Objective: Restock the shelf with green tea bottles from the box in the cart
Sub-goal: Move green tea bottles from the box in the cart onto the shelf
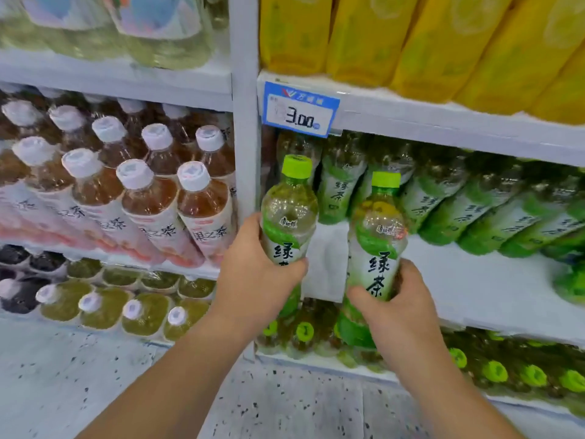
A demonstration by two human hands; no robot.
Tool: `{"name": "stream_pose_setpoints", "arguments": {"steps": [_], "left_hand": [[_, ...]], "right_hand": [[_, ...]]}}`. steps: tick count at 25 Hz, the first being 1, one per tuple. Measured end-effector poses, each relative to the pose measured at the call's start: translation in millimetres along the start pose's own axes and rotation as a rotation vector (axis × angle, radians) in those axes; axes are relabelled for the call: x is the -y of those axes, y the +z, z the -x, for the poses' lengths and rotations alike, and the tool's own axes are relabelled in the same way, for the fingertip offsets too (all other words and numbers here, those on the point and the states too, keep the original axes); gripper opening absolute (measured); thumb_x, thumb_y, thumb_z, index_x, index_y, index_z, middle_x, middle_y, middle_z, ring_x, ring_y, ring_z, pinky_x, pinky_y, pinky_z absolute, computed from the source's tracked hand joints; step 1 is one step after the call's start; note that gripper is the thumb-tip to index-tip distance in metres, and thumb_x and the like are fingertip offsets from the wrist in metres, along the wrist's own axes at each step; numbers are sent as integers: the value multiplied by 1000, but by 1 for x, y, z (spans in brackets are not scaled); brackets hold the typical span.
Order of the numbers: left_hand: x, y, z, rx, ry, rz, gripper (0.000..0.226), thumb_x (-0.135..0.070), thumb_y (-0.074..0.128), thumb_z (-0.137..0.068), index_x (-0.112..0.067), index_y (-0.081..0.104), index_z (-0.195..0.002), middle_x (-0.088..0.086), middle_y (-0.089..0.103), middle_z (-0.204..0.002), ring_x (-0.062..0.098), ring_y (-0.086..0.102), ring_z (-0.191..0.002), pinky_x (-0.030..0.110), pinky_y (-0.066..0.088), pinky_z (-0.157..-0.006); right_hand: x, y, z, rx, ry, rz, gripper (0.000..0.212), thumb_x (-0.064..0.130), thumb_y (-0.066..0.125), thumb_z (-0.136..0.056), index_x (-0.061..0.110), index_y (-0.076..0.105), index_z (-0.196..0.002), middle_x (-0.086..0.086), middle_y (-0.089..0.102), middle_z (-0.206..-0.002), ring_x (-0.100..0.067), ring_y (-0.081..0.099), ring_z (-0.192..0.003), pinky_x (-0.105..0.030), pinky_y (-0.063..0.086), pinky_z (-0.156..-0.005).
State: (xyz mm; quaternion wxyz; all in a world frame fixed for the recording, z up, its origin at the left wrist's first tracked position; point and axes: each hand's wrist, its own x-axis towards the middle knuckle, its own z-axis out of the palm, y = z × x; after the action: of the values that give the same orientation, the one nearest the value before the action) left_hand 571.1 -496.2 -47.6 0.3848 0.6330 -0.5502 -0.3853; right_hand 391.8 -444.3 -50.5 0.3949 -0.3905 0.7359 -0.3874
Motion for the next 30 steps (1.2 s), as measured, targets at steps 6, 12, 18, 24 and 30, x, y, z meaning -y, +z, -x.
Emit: {"name": "stream_pose_setpoints", "arguments": {"steps": [6, 12, 18, 24, 30], "left_hand": [[1, 20, -15, -65, 118, 40, 56, -17, 87, -74, -48, 48, -100, -40, 62, -90, -25, 56, -88, -3, 40, -69], [11, 37, -22, -109, 166, 107, 64, -15, 84, -79, -42, 45, -123, -33, 63, -106, -18, 58, -102, -2, 41, -79], [39, 44, -19, -24, 84, -113, 50, -19, 81, -81, -33, 50, -116, -18, 61, -105, -8, 60, -97, 3, 46, -73], [52, 66, -12, -64, 5, -225, 72, -28, 65, -97, -17, 25, -155, 4, 43, -144, 21, 42, -135, 36, 41, -109], [53, 77, -30, -155, -65, -224, 50, -24, 59, -99, -5, 37, -139, 15, 51, -134, 33, 50, -125, 49, 44, -103]], "right_hand": [[-2, 11, -39, 8, -225, -10, 44, 24, 85, -76, 42, 53, -100, 37, 65, -93, 12, 65, -82, -19, 51, -69], [-20, 19, -56, 13, -338, -45, 60, 27, 89, -74, 43, 51, -117, 35, 67, -101, 13, 65, -94, -14, 52, -81], [-33, 20, -59, 107, -360, 25, 67, 39, 88, -71, 39, 51, -127, 39, 64, -104, 25, 56, -96, 3, 43, -73], [-54, 19, -60, 133, -351, 128, 51, 31, 84, -79, 48, 48, -111, 35, 58, -109, 31, 49, -95, 1, 41, -75], [-55, 32, -81, 110, -374, 98, 49, 36, 82, -80, 41, 54, -120, 34, 59, -105, 27, 52, -95, 3, 40, -75]]}}
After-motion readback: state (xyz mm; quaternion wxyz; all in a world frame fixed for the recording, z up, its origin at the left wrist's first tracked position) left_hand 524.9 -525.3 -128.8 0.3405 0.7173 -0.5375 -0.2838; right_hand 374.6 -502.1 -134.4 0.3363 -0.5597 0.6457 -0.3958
